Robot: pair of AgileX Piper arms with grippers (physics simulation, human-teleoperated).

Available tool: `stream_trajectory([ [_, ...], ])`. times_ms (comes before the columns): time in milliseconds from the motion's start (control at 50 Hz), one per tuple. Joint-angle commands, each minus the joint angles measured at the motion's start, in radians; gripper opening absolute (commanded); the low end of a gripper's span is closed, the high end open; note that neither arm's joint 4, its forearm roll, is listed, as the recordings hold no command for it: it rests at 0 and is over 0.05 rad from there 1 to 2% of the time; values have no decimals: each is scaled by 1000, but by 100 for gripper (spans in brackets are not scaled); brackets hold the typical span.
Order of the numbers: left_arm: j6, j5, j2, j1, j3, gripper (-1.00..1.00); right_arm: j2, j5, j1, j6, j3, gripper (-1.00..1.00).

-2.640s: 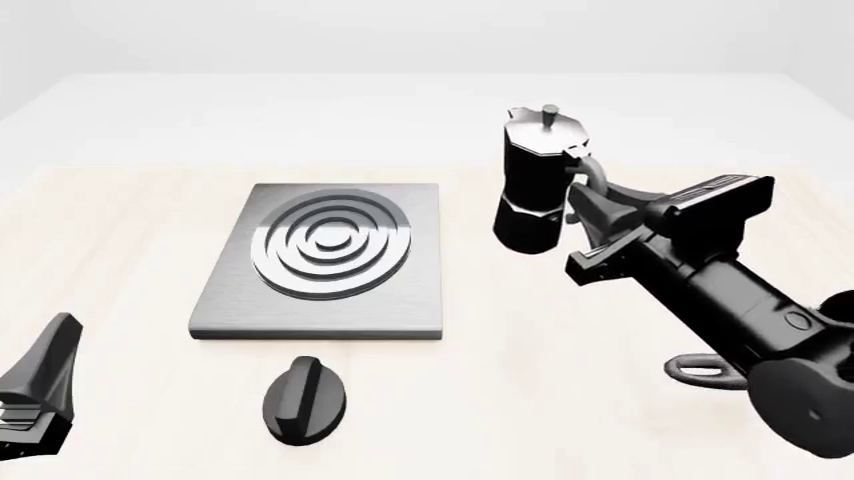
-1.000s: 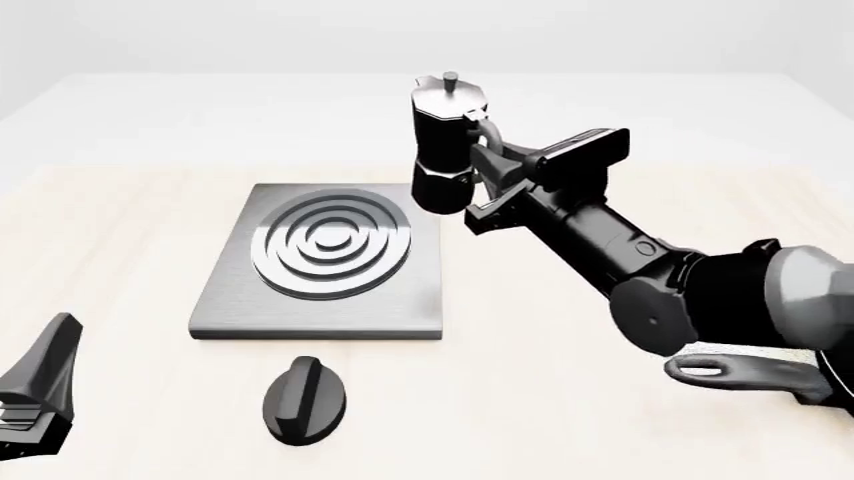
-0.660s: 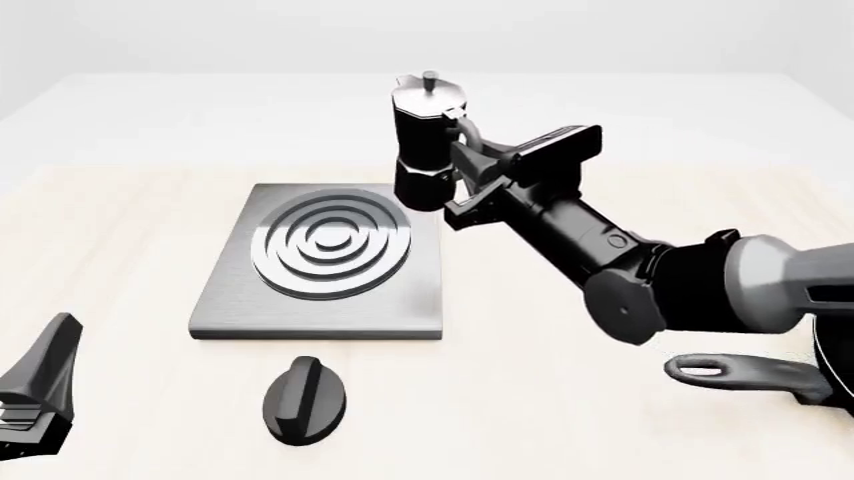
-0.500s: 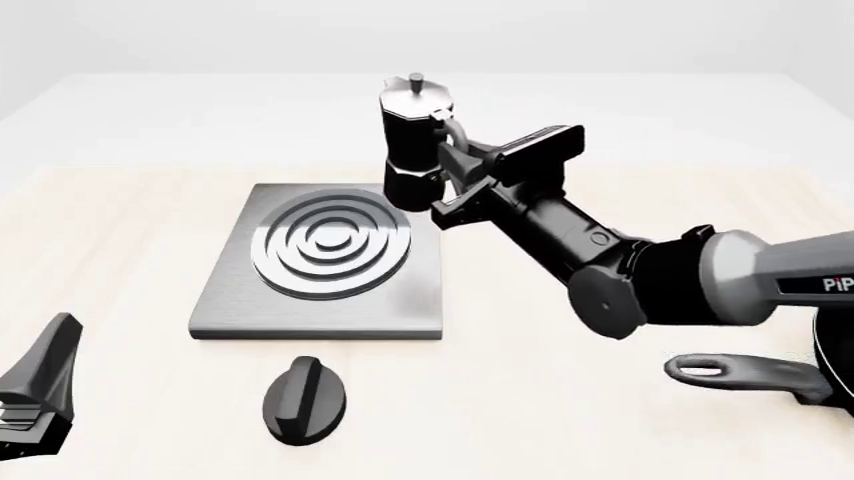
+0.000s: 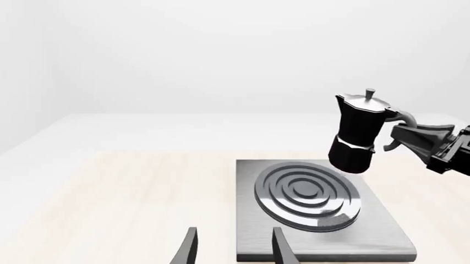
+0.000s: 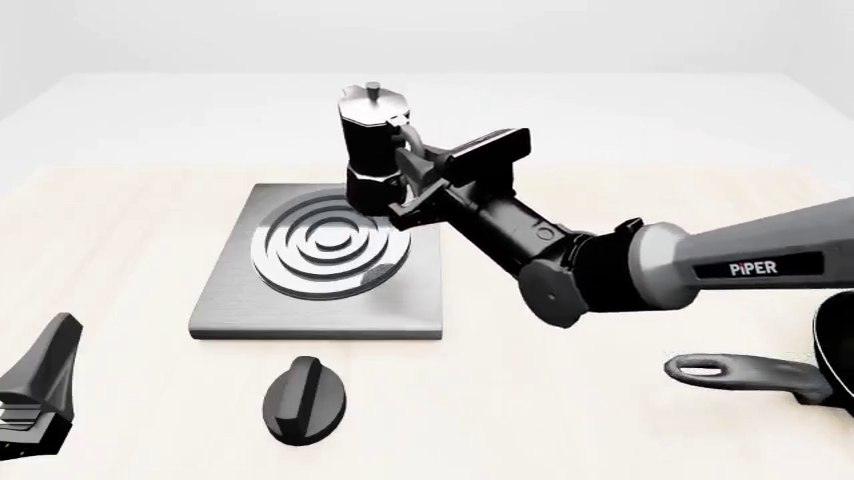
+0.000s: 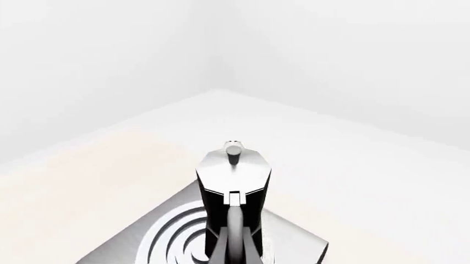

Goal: Put the moka pot on the stove.

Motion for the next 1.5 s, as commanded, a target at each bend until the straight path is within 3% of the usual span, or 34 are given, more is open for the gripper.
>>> stream_trajectory([
  [20, 0, 0, 0, 0, 0, 100, 54, 9, 29, 14, -81, -100],
  [740, 0, 0, 0, 0, 0, 100, 223, 42, 68, 57, -240, -100],
  [1500, 0, 0, 0, 0, 0, 100, 286, 86, 60, 49, -275, -100],
])
